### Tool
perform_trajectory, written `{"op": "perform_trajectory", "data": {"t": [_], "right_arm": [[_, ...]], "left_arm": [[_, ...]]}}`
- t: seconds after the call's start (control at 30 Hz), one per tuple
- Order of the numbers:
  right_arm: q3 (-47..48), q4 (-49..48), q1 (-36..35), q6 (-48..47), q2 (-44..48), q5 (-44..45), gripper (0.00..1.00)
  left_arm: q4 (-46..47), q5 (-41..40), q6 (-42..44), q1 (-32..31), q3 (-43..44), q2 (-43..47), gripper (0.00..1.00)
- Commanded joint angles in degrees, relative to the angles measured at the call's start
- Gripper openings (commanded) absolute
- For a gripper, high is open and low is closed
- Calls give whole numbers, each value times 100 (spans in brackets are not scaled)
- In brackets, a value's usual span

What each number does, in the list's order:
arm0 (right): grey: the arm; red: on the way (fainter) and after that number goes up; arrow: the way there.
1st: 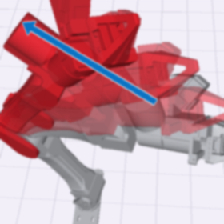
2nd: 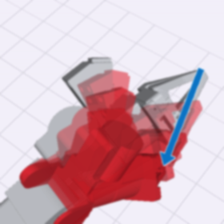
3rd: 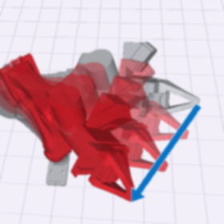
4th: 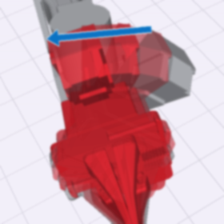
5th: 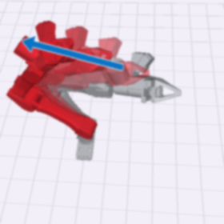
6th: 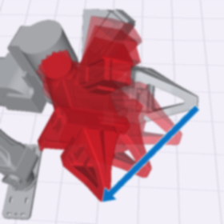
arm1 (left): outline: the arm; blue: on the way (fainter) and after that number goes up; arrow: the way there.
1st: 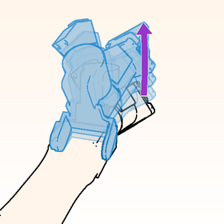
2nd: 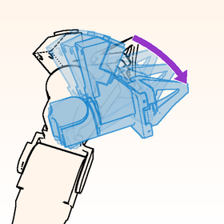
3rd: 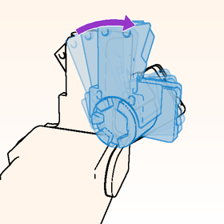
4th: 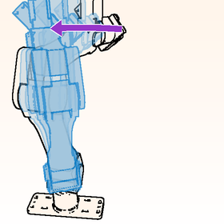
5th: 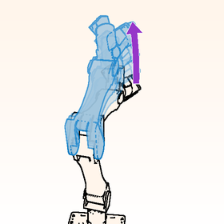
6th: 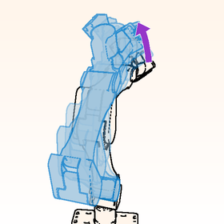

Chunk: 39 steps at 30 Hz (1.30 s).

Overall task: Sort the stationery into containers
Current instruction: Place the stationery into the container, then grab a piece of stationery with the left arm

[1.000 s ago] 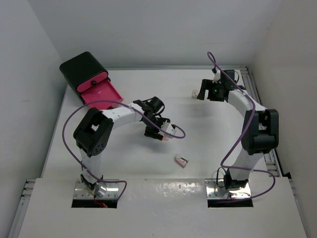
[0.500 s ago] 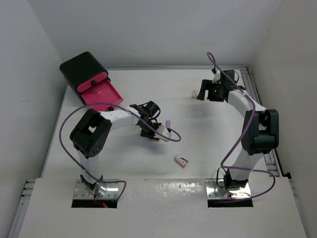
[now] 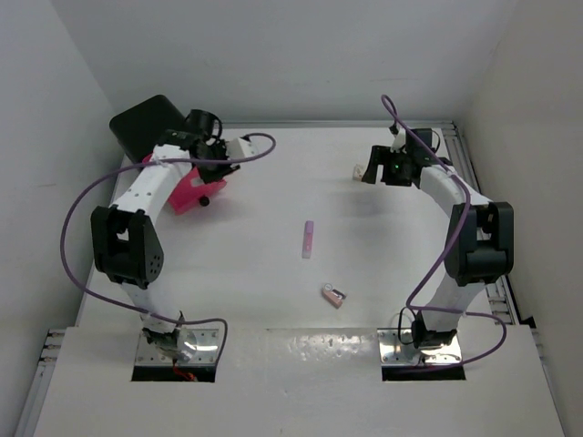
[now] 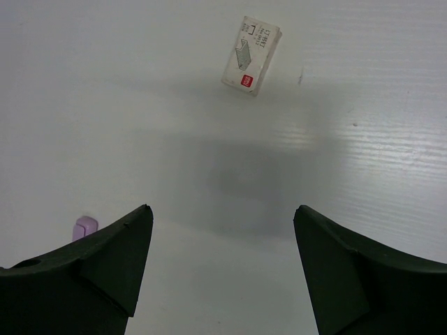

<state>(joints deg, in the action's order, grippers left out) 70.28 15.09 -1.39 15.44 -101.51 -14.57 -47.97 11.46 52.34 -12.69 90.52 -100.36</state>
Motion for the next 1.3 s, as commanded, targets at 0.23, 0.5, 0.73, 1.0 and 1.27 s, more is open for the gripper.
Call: {"op": "perform_trajectory", "data": {"t": [0.23, 0.5, 0.73, 1.0, 1.27], "right_arm": [[179, -165, -160, 73, 70, -108, 80], [135, -129, -160, 3, 106, -81, 81], [47, -59, -160, -41, 202, -90, 81], [-251, -24, -160, -24, 448, -64, 81], [-726, -15, -151, -24, 782, -20, 81]], "left_arm": [[-179, -1102, -821, 925, 502, -546, 24], [112, -1287, -1269, 961, 625, -810, 51], [332, -331, -1867, 646, 791, -337, 64], [990, -863, -5081, -944, 107, 165, 60], [1255, -1507, -6595, -2571, -527, 52, 71]]}}
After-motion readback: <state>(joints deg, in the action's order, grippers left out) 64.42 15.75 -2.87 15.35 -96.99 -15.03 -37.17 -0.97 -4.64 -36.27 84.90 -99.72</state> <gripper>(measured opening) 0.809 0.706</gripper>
